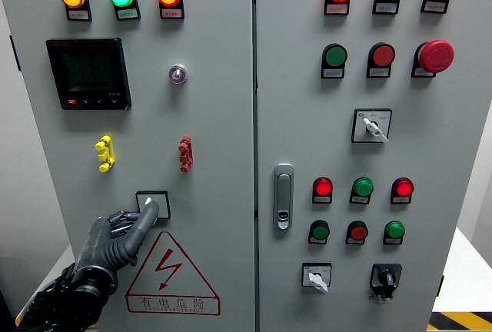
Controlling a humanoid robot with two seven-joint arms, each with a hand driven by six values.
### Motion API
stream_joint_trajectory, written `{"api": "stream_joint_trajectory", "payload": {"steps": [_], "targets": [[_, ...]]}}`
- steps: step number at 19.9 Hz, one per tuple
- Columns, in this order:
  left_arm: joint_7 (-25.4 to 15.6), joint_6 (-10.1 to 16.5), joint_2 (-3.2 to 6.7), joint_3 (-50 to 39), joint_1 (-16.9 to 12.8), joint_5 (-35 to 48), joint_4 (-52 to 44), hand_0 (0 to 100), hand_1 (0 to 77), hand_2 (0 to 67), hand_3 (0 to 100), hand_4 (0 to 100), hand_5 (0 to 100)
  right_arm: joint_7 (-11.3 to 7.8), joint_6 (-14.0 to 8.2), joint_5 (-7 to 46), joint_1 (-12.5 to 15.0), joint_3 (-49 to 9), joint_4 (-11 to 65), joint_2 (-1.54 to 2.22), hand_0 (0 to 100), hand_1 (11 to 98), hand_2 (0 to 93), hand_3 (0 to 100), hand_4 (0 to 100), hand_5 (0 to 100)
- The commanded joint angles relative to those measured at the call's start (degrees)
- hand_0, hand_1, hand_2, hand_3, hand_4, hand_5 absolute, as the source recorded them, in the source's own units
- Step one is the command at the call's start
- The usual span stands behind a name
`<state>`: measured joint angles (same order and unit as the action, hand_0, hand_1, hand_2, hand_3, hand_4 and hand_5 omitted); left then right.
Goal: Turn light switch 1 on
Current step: 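Twist the rotary switch knob clockwise with the left hand, then hold the turned knob with the left hand while the lamp lights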
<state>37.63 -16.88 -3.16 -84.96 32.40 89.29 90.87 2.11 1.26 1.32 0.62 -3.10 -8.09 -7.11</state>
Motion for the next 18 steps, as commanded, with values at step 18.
{"api": "stream_joint_trajectory", "payload": {"steps": [18], "targets": [[-0.01, -0.17, -0.09, 0.06, 0.30, -0.08, 0.01, 59, 44.2, 54.3, 98, 100, 100, 0.00, -0.03, 0.00, 0.00, -0.06, 0.00, 0.00, 0, 19.6, 0.0, 20, 19, 11]]}}
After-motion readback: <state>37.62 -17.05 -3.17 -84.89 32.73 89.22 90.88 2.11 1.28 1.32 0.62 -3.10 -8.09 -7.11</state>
